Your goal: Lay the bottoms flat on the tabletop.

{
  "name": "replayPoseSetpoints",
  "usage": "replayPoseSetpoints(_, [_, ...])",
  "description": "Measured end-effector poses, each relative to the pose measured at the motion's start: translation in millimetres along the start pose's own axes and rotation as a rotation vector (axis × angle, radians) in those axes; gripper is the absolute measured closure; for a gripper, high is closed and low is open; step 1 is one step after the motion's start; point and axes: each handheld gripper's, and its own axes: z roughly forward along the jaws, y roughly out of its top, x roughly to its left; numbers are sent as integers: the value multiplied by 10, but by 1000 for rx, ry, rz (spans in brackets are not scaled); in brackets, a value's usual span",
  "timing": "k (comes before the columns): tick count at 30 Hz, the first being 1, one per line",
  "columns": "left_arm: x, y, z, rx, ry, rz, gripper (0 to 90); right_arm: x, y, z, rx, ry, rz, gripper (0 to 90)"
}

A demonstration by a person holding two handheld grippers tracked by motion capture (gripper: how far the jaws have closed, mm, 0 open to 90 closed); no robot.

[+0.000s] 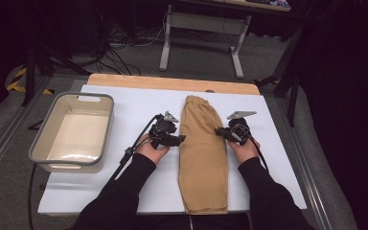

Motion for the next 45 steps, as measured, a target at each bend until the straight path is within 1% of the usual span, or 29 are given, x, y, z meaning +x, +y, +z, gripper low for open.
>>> replayPoseSetpoints(2, [3,20,13,1,-5,-7,477,13,-5,-29,5,-7,6,862])
replayPoseSetpoints(7, [-21,80,99,16,-5,0,476,-5,-55,-100,16,-21,36,857])
replayPoseSetpoints(11, [-41,109,202,41,1,2,476,-24,-102,-92,32,-44,42,818])
replayPoseSetpoints(13, [-42,114,253,58,7,-2,478,-28,-118,-71,47,-62,36,744])
replayPoseSetpoints(14, [-39,116,275,65,12,-4,479,-29,-122,-61,51,-81,29,685])
replayPoseSetpoints(16, [-31,113,305,78,20,-11,486,-28,-123,-57,54,-112,16,608])
replayPoseSetpoints(18, [-18,107,324,91,16,-15,501,-36,-127,-51,56,-135,6,531])
replayPoseSetpoints(20, [-6,97,341,103,16,-17,517,-65,-141,-41,52,-136,18,473])
replayPoseSetpoints(21, [-2,93,350,108,11,-19,524,-83,-147,-36,49,-137,32,448])
replayPoseSetpoints(22, [-3,88,359,112,12,-22,531,-102,-155,-30,46,-125,50,446])
replayPoseSetpoints(25, [-7,74,383,132,9,-22,565,-131,-172,-12,44,-93,87,448])
replayPoseSetpoints(26, [-10,68,396,140,1,-27,585,-128,-172,-11,44,-92,85,463])
replayPoseSetpoints(28, [-27,62,402,137,13,-19,617,-119,-165,-14,48,-73,82,541])
replayPoseSetpoints(30, [-38,59,404,137,8,-14,653,-108,-158,-17,53,-54,84,608])
replayPoseSetpoints(32, [-55,49,406,133,14,-16,687,-108,-157,-18,52,-33,93,671])
replayPoseSetpoints(33, [-62,46,402,136,18,-11,716,-111,-159,-18,51,-22,98,700])
replayPoseSetpoints(34, [-67,46,400,138,13,-11,748,-112,-159,-18,51,-14,106,727])
replayPoseSetpoints(36, [-75,50,392,146,-7,-17,832,-111,-157,-19,51,-1,115,780])
replayPoseSetpoints(37, [-89,52,386,146,-1,-6,852,-109,-153,-20,53,6,116,800])
replayPoseSetpoints(38, [-100,54,377,147,4,4,864,-104,-146,-22,57,9,114,809])
replayPoseSetpoints(41, [-101,64,345,150,-11,-4,875,-98,-117,-28,70,8,89,822])
replayPoseSetpoints(43, [-98,60,321,153,-24,-3,876,-94,-97,-37,80,14,86,826])
replayPoseSetpoints(45, [-107,47,294,161,-27,-3,877,-74,-84,-54,87,22,84,829])
